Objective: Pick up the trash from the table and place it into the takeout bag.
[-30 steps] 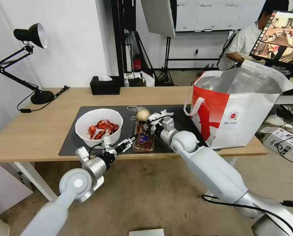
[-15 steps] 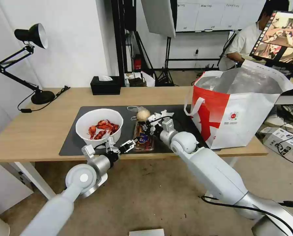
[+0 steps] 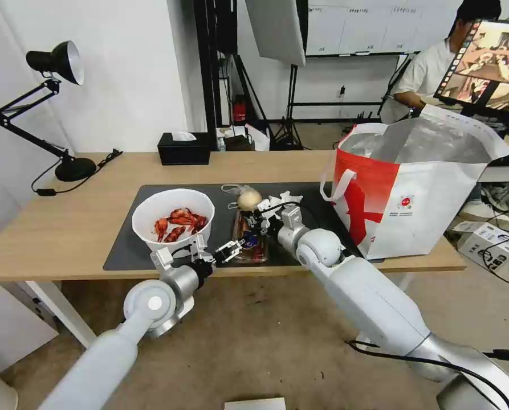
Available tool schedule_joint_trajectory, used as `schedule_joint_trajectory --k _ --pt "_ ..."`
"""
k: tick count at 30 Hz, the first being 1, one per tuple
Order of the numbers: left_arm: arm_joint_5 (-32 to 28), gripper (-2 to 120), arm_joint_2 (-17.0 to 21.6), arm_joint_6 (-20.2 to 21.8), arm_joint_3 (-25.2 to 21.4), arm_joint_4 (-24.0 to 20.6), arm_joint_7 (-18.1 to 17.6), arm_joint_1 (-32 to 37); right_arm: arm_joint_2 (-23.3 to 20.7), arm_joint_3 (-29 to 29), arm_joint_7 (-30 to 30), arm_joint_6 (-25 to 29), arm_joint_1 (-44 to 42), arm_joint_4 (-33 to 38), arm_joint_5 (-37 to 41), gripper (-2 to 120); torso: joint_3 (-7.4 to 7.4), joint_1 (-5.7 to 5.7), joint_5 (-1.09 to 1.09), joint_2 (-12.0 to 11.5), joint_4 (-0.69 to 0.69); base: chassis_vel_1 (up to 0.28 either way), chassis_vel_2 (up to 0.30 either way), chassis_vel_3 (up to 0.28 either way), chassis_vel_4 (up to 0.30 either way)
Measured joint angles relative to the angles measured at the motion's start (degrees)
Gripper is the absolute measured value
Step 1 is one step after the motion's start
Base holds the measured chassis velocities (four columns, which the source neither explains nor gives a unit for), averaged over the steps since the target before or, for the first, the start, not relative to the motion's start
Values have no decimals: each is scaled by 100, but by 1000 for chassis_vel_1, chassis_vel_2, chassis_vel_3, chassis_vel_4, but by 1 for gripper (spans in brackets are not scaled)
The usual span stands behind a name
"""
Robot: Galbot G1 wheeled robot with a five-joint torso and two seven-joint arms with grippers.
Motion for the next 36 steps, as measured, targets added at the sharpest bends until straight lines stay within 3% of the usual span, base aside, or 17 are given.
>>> schedule_joint_trajectory --k 3,5,10,12,14,20,31,36 --pt "1 68 12 5 33 -8 -12 2 1 0 1 0 6 -3 2 0 0 1 -1 0 -2 0 0 0 0" --pt "3 56 24 13 48 -17 -35 7 0 -2 3 0 8 -3 5 0 0 1 -1 0 -3 0 0 0 0" --pt "2 42 38 31 52 -39 -53 9 -5 -3 5 -3 8 0 8 0 1 1 -1 0 -2 0 0 0 0" --pt "6 31 49 24 52 -57 -63 10 -10 -5 8 -7 8 13 11 0 1 1 0 0 -2 0 0 0 0" --pt "7 29 51 21 52 -65 -64 13 -11 -6 9 -9 8 16 12 0 1 1 0 0 -2 0 0 0 0" --pt "16 2 103 -27 24 -125 -75 45 -1 -13 10 -13 8 29 15 0 0 1 1 0 -1 0 0 0 0" --pt "38 0 131 -121 -45 -227 -93 138 -21 27 64 -14 -48 179 55 0 0 1 1 0 0 0 0 0 0" --pt "111 0 116 -138 -137 -394 -84 227 -207 281 347 192 -224 719 375 0 0 1 1 -1 0 0 0 0 0"
